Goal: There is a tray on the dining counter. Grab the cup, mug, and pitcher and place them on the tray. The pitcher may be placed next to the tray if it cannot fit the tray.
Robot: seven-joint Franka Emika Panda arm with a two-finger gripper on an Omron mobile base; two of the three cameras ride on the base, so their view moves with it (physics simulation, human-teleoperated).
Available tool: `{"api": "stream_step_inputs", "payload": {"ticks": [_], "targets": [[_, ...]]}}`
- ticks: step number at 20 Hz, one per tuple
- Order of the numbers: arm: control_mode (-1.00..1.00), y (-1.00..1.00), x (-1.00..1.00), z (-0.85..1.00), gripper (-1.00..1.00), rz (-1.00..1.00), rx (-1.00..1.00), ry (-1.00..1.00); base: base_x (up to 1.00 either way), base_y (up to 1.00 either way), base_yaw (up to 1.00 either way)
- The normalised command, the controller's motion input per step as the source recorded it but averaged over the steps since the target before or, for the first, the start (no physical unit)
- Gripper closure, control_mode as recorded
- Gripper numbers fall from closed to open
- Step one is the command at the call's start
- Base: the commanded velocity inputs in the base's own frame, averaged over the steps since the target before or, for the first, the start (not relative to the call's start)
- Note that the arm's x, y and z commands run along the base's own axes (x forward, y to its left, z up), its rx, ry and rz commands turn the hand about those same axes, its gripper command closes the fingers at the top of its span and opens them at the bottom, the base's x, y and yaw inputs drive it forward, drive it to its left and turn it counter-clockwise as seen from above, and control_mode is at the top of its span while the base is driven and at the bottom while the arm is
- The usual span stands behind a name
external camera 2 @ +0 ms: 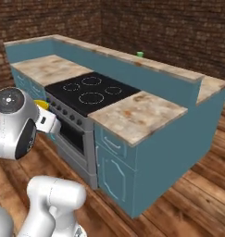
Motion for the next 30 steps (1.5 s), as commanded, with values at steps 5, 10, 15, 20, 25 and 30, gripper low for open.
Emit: {"api": "stream_step_inputs", "payload": {"ticks": [5, 10, 15, 20, 25, 30], "targets": [[1.00, 0.00, 0.00, 0.00, 1.00, 0.00, 0.00, 0.00, 0.19, -1.00, -0.21], [1.00, 0.00, 0.00, 0.00, 1.00, 0.00, 0.00, 0.00, 0.22, -1.00, -0.20], [1.00, 0.00, 0.00, 0.00, 1.00, 0.00, 0.00, 0.00, 0.46, -1.00, -0.35], [1.00, 0.00, 0.00, 0.00, 1.00, 0.00, 0.00, 0.00, 0.81, -0.91, -0.45], [1.00, 0.00, 0.00, 0.00, 1.00, 0.00, 0.00, 0.00, 1.00, -0.60, -0.46], [1.00, 0.00, 0.00, 0.00, 1.00, 0.00, 0.00, 0.00, 1.00, -0.02, -0.31]]}}
